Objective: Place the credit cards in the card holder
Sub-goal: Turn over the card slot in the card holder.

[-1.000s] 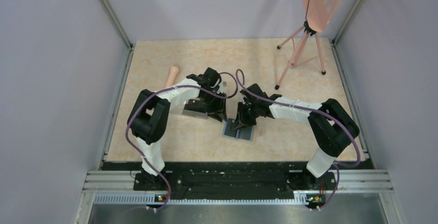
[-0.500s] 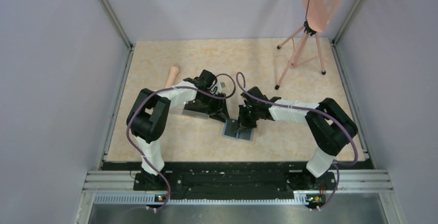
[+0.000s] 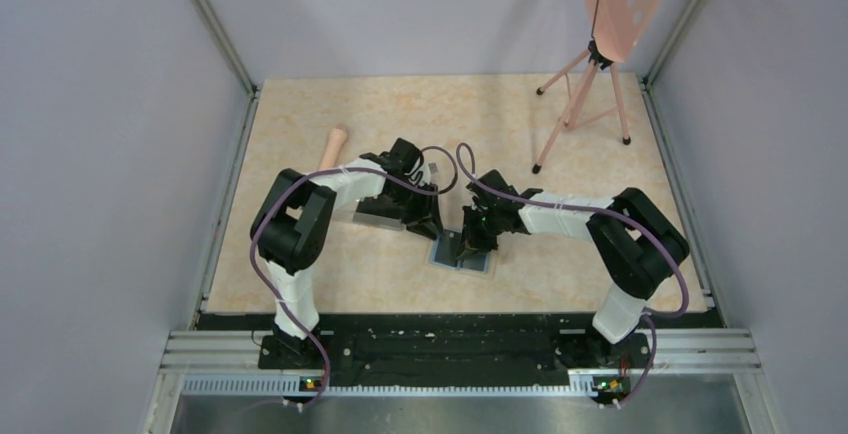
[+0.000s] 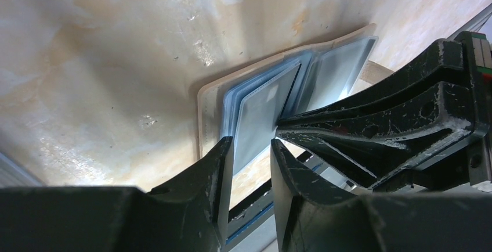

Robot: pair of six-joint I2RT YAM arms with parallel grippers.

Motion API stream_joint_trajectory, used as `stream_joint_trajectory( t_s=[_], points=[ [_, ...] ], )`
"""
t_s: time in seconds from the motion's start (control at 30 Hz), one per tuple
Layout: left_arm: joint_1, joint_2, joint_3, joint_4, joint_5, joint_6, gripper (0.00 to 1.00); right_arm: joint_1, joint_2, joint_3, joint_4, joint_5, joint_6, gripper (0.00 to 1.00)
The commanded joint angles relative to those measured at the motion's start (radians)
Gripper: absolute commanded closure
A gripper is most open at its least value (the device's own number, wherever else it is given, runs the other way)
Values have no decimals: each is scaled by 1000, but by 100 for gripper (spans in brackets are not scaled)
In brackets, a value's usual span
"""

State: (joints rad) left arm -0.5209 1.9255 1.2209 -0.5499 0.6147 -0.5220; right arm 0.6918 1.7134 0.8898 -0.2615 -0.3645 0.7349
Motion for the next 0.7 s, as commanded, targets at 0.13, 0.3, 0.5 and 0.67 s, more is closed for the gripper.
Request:
stream_joint_trajectory(
  t_s=[0.13, 0.3, 0.5, 0.67],
  points=[
    [-25, 30, 11, 3, 3, 8, 70, 14, 36, -3, -18, 13, -20, 100],
    [-55, 53, 54, -62, -38, 44, 67, 14, 36, -4, -16, 10, -17, 100],
    [-91, 43, 105, -158, -218, 75, 64, 15, 31, -3, -12, 6, -10, 100],
    [-96, 25, 118, -192, -302, 87, 62, 14, 27, 1, -7, 1, -5, 100]
  ],
)
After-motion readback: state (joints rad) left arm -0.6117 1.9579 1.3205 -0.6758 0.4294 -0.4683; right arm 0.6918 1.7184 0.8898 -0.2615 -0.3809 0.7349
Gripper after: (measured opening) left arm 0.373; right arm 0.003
